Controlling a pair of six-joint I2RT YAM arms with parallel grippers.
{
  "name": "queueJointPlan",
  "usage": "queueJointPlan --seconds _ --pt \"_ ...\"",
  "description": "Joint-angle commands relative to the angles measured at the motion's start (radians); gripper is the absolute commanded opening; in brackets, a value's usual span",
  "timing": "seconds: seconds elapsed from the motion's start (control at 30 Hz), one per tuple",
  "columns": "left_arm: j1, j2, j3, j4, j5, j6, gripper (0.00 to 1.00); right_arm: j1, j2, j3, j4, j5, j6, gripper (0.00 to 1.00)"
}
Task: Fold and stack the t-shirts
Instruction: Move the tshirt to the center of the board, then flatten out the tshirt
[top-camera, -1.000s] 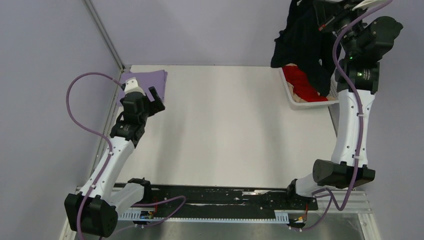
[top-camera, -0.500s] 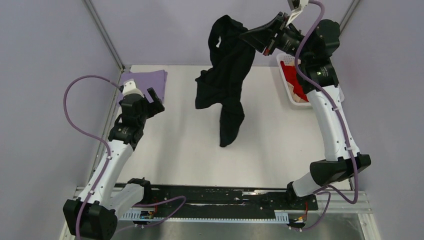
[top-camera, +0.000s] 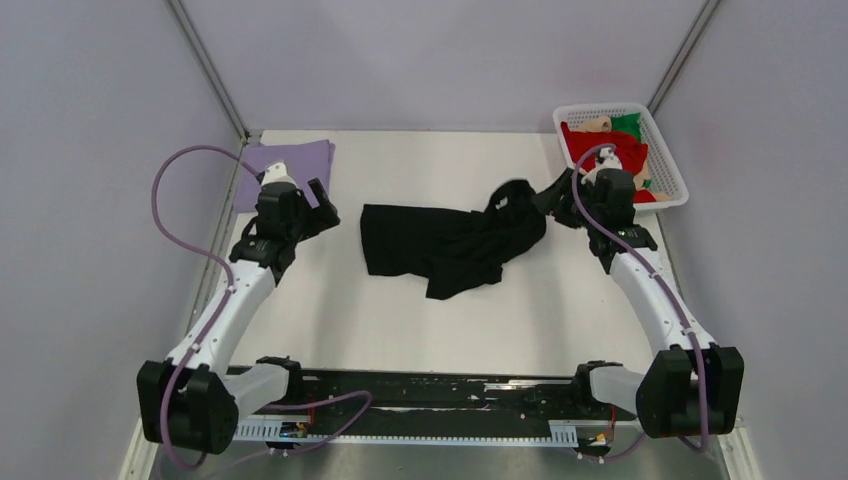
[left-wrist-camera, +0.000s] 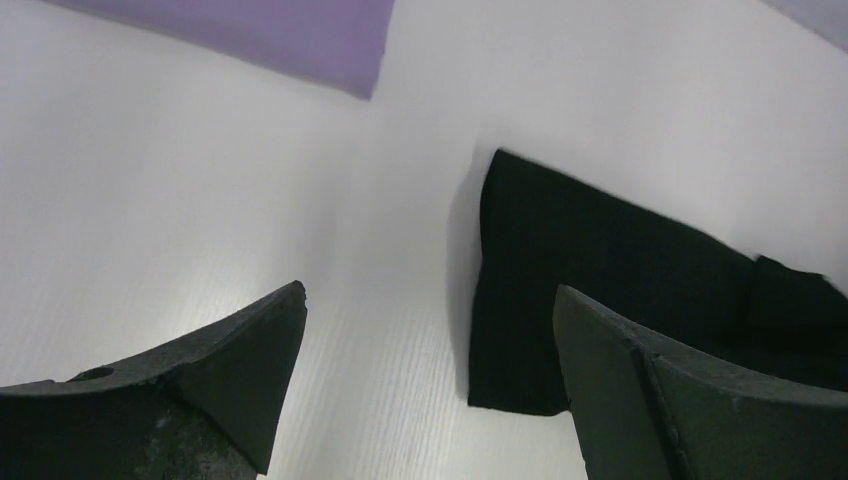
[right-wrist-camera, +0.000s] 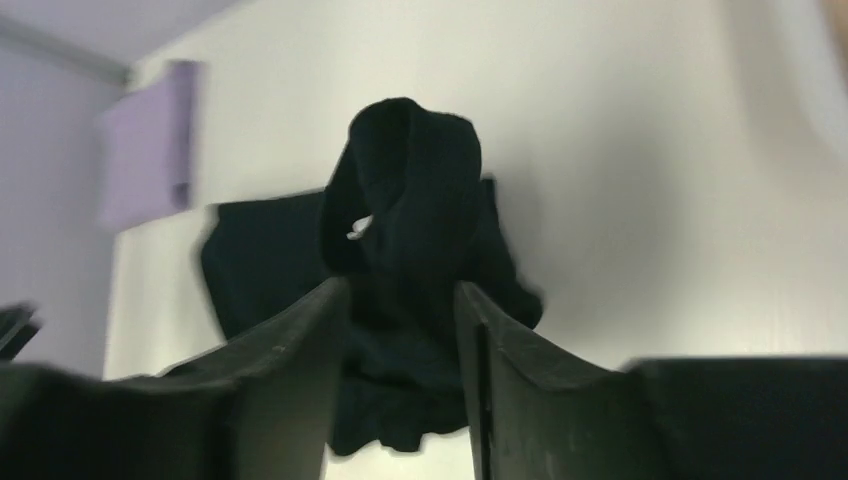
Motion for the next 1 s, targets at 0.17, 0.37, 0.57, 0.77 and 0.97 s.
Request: queueJointPlan --seconds 0.17,0.37,0.57,0.77,0.97 --pt "0.002 0.379 0.147 0.029 0.322 -0.009 1.0 -0.018 0.004 0.011 -0.279 0.54 -0.05 1.0" --pt "0.002 0.603 0.232 0.039 0.428 0.0 0.98 0.188 0.082 0.027 -0.252 0.464 -0.116 1.0" --pt "0.0 0.795 0.318 0.024 0.468 -0.011 0.89 0.23 0.249 0.071 -0.218 0.449 -0.022 0.99" --pt "-0.009 0.925 0.394 0.069 0.521 -0.044 0.85 0.232 0.443 0.178 -0.149 0.485 0.044 0.94" --pt "-0.039 1.011 0.468 0.042 0.524 -0.037 0.73 0.236 0.593 0.308 -0.158 0.513 0.038 0.87"
